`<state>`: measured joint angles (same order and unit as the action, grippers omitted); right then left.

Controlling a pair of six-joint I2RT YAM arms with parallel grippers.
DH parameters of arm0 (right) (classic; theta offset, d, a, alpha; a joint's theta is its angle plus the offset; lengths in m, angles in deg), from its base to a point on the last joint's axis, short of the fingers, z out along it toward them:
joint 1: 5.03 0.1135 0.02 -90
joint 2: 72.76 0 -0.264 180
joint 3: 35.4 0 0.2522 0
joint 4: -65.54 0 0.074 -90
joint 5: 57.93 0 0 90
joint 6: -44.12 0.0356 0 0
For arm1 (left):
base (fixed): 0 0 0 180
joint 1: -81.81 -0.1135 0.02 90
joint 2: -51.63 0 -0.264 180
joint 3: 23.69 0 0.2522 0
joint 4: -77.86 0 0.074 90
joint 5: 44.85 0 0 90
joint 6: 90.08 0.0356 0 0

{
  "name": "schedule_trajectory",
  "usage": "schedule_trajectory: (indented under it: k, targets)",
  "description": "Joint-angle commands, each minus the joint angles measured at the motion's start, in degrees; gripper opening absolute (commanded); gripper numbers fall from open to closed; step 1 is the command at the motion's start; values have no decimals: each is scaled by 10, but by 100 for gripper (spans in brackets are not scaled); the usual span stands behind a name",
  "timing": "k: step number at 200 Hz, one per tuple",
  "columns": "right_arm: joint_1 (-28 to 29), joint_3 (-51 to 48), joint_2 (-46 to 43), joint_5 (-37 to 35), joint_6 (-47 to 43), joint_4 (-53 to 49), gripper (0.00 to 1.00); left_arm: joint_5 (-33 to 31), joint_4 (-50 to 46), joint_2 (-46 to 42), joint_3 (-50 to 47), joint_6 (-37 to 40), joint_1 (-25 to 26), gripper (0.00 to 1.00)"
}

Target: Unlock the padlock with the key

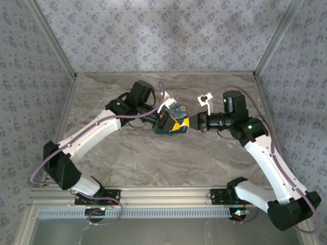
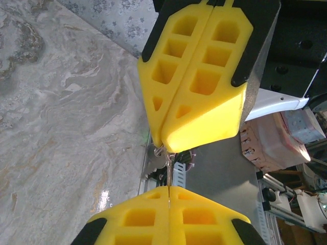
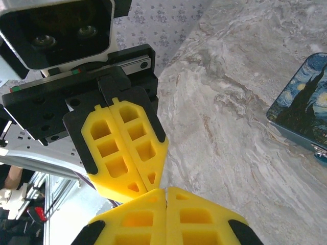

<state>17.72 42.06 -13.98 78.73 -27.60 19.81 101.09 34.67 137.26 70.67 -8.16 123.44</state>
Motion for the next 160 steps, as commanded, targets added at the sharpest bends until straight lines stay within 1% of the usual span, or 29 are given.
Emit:
schedule_trajectory:
  k: [1,3,17,33,45,52,56,76,87,100,126,146,160]
  targets:
    - [15,5,-17,-44,-20,-1,0,0,26,2,15,-14,-5,0]
    - [16,4,-19,-49,-20,2,0,-2,31,2,15,-18,-5,1]
    - [22,-9,-36,-98,-19,26,0,-23,56,-2,3,-51,-11,24]
    - [37,-17,-55,-184,-39,38,0,-61,86,-9,-8,-94,-17,35]
    - [52,-28,-71,-256,-54,53,0,-88,116,-15,-20,-140,-25,40]
    - [62,-36,-80,-290,-62,65,0,-109,135,-19,-27,-179,-31,50]
    - [67,-40,-85,-310,-66,71,0,-120,145,-21,-31,-202,-35,53]
    - [94,-66,-109,-398,-86,116,0,-120,188,-19,-37,-300,-50,55]
    - [118,-81,-119,-449,-104,140,0,-121,207,-17,-38,-342,-51,62]
    - [147,-92,-122,-511,-131,163,0,-120,235,-14,-43,-391,-51,62]
    - [199,-117,-121,-584,-183,226,0,-109,295,-9,-56,-488,-49,65]
    - [227,-145,-121,-620,-217,290,0,-94,323,-3,-58,-540,-42,63]
    - [236,-152,-120,-635,-225,316,0,-89,311,2,-48,-556,-35,61]
